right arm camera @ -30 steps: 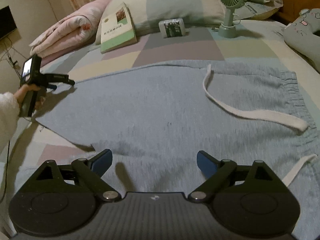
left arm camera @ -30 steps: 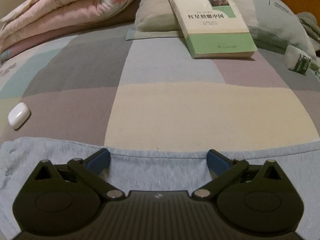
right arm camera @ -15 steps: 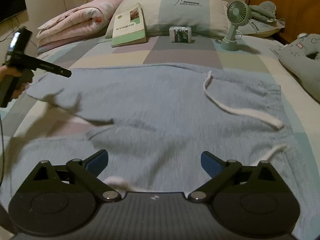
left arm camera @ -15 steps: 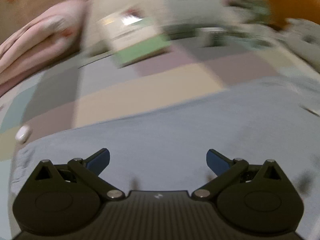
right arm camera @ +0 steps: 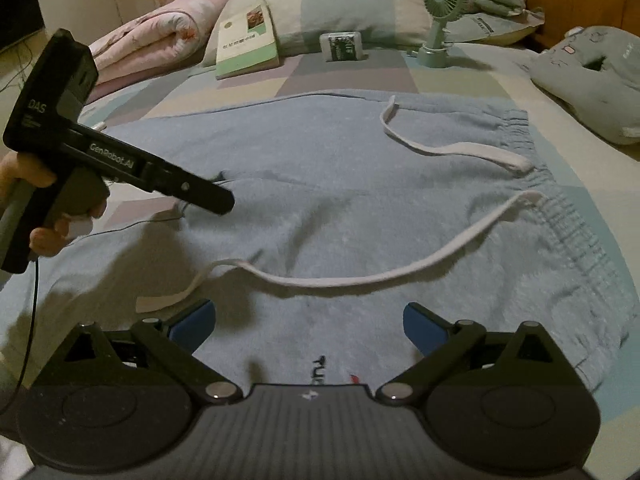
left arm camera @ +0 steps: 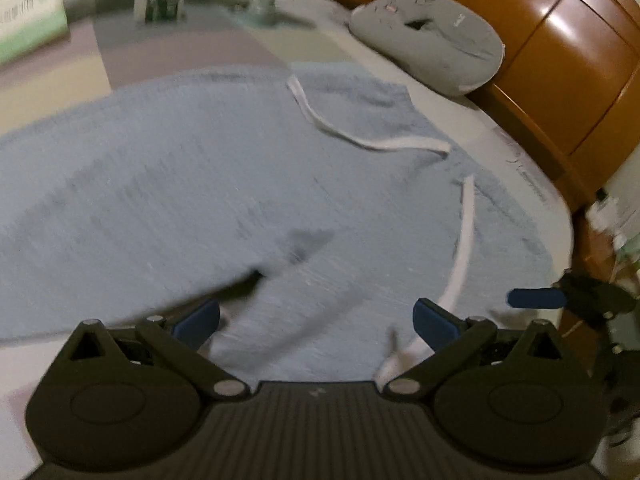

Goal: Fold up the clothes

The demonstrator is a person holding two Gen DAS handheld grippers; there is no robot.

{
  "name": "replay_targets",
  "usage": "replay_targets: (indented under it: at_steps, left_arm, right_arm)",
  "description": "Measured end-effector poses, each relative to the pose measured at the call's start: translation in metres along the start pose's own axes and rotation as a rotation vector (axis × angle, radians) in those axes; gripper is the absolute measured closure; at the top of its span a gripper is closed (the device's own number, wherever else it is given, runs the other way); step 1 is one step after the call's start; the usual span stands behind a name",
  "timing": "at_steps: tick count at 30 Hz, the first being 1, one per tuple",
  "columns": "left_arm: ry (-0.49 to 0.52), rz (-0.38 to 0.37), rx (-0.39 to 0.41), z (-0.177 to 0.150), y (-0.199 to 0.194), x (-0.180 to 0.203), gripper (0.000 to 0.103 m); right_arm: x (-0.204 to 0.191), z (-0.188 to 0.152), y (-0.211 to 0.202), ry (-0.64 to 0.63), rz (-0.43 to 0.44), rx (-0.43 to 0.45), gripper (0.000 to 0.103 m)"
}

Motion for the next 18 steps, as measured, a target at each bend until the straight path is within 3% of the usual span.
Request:
replay_targets:
  at_steps: [8, 12, 18]
  left_arm:
    - [-0.058, -0.035, 0.013, 0.009, 0.033, -0.002, 0.001]
    - [-0.148, -0.200, 0.107, 0.033, 0.027, -0.003, 0.001]
    - [-0.211, -0.283, 0.147, 0.053, 0.014, -0.015, 0.001]
  right_arm:
    - [0.002, 0.006, 0.013, 0.010, 0.102, 0.007, 0.000]
    - [-0.013, 0.008, 0.024, -0.075, 0.133, -0.008, 0.000]
    - [-0.054, 0.022, 0.039, -0.239, 0.197, 0.017, 0.000]
Point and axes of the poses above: each gripper's, at about its wrist camera, not at the fingertips, and y roughly the way its jaws point, x to its right, z to its top, the point moved 8 cm from there along y, roughly the way its jaws point, and after that the axes turned 8 degrees about y, right-handed, at the moved point
